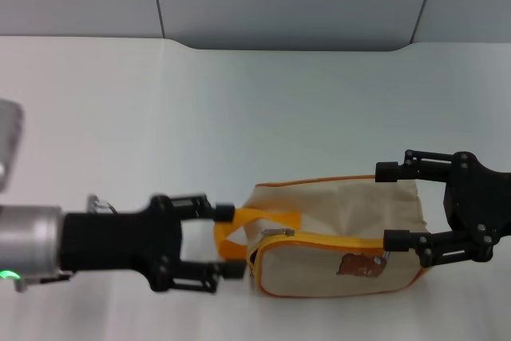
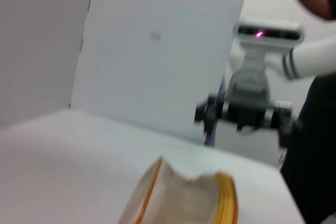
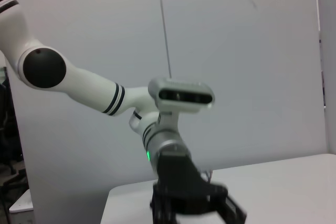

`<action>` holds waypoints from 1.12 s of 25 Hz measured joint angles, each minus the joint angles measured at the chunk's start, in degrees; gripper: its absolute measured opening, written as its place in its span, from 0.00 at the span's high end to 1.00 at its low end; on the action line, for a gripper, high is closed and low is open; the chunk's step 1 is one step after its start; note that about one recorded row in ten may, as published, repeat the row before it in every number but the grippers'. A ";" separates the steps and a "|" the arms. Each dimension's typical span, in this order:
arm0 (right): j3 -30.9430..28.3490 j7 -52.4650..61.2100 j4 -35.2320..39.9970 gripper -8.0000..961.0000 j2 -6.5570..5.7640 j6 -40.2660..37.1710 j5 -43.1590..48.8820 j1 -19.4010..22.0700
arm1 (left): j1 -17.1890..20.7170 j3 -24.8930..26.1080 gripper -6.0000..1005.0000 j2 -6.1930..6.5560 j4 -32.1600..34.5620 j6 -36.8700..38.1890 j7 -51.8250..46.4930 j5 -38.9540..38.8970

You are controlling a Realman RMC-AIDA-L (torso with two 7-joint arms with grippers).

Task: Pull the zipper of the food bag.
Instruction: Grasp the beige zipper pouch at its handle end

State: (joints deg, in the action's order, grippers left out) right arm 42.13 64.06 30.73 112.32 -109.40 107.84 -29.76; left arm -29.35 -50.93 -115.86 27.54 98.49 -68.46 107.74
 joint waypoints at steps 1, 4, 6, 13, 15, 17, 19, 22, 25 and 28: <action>-0.02 0.11 0.02 0.12 0.00 0.02 0.00 0.04 | 0.00 -0.18 0.21 -0.46 -0.04 -1.02 0.00 0.97; -0.08 0.22 0.04 0.12 0.00 0.07 0.00 0.17 | -0.42 -0.37 0.22 -2.24 -0.66 -3.94 0.00 4.60; -0.12 0.23 0.02 0.12 -0.01 0.10 0.00 0.20 | -1.33 -0.42 0.22 -2.76 -2.11 -5.99 0.30 5.57; -0.01 0.40 0.17 0.12 -0.06 0.15 0.00 0.23 | -4.30 0.01 0.23 -2.87 -5.99 -16.34 1.69 3.35; -0.05 0.40 0.09 0.12 -0.07 0.15 0.00 0.24 | -4.56 0.02 0.23 -2.90 -6.05 -17.94 1.94 2.20; -0.12 0.41 -0.15 0.12 -0.08 0.18 0.00 0.49 | -4.65 0.04 0.23 -2.93 -6.40 -18.51 2.80 0.81; -0.14 0.40 -0.16 0.12 -0.08 0.23 -0.01 0.63 | -4.65 0.04 0.24 -2.95 -6.88 -18.63 3.68 0.01; -0.20 0.40 -0.17 0.12 -0.03 0.41 -0.14 0.83 | -4.90 -0.48 0.24 -2.98 -7.49 -18.79 4.89 -0.23; -0.21 0.40 -0.27 0.12 -0.01 0.71 -0.36 0.87 | -5.58 -1.21 0.24 -3.05 -8.19 -19.24 5.20 0.00; -0.25 0.40 -0.30 0.12 0.09 0.78 -0.49 0.93 | -6.00 -1.41 0.31 -3.05 -8.65 -19.62 5.48 0.02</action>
State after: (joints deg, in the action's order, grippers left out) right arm 41.88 64.46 30.43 112.42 -108.62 107.36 -28.83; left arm -35.35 -52.34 -118.91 18.90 78.87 -62.97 107.75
